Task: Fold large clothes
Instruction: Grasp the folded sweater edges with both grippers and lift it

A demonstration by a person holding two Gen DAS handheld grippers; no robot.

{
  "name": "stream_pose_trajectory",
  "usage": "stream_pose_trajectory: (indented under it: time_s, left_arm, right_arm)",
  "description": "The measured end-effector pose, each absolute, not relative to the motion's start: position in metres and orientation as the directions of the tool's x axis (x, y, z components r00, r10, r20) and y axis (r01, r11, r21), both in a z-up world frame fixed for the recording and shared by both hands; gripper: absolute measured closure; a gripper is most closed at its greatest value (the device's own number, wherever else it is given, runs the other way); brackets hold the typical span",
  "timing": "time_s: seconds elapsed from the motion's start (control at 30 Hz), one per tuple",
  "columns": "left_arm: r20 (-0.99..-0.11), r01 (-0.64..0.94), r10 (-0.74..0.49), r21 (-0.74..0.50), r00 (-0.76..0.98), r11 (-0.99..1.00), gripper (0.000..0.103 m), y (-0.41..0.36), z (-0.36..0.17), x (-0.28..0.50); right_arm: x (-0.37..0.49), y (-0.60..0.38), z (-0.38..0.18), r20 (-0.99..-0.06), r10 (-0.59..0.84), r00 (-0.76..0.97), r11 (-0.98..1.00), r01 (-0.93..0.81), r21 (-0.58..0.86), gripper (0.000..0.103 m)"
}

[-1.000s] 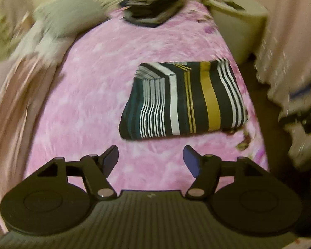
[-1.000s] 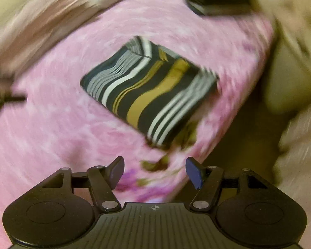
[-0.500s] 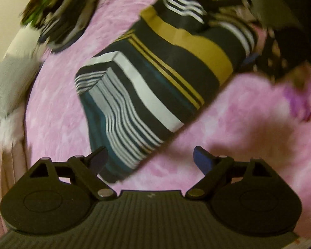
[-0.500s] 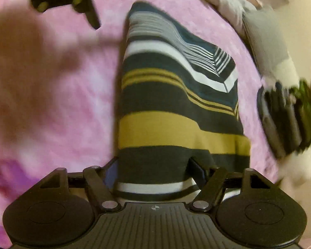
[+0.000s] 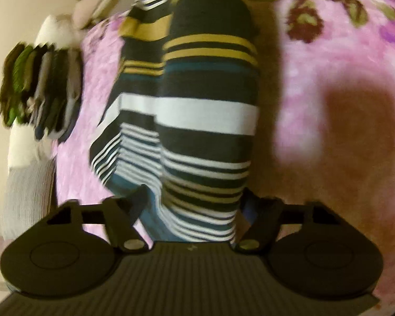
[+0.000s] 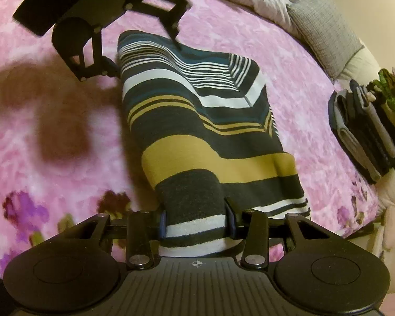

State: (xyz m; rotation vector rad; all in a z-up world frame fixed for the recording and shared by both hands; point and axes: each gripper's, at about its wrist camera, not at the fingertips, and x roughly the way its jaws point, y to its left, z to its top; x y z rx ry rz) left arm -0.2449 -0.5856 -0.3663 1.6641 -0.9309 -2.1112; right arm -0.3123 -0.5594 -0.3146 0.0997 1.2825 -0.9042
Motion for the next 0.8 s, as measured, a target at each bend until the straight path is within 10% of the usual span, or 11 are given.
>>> stream_pose_trajectory:
  time_s: [0.13, 0.27, 0.5, 0.67, 0.8]
  left_arm:
    - [-0.8, -0.179, -0.542, 0.591, -0.258, -0.787, 0.07, -0.588, -0.365, -0.247]
    - [-0.851, -0.072, -0.467, 0.495, -0.24, -0.866, 0.075, -0.61, -0.334, -0.252]
    - [-0.912, 0.045, -0.336, 0.335, -0.236, -0.941, 0.076, -0.637, -0.292, -0.257]
    - [-0.916, 0.054, -0.318, 0.315, -0.246, -0.948, 0.076, -0.63, -0.276, -0.256]
    - [-0.9, 0.055, -0.351, 0.349, -0.257, -0.936, 0.075, -0.606, -0.264, -0.259]
  right_arm:
    - [-0.309, -0.549, -0.32, -0.848, -0.531, 0.01, 0.654, 0.641, -0.402, 0.057]
    - [-0.302, -0.529, -0.321, -0.824, -0.566, -0.021, 0.593, 0.684, -0.425, 0.021]
    - [-0.269, -0.53, -0.356, -0.746, -0.661, -0.084, 0.586, 0.563, -0.583, 0.015]
    - [-0.294, -0.548, -0.364, -0.755, -0.631, -0.178, 0.578, 0.542, -0.61, 0.06]
    - [-0.307, -0.544, -0.319, -0.779, -0.607, -0.157, 0.599, 0.554, -0.578, 0.069]
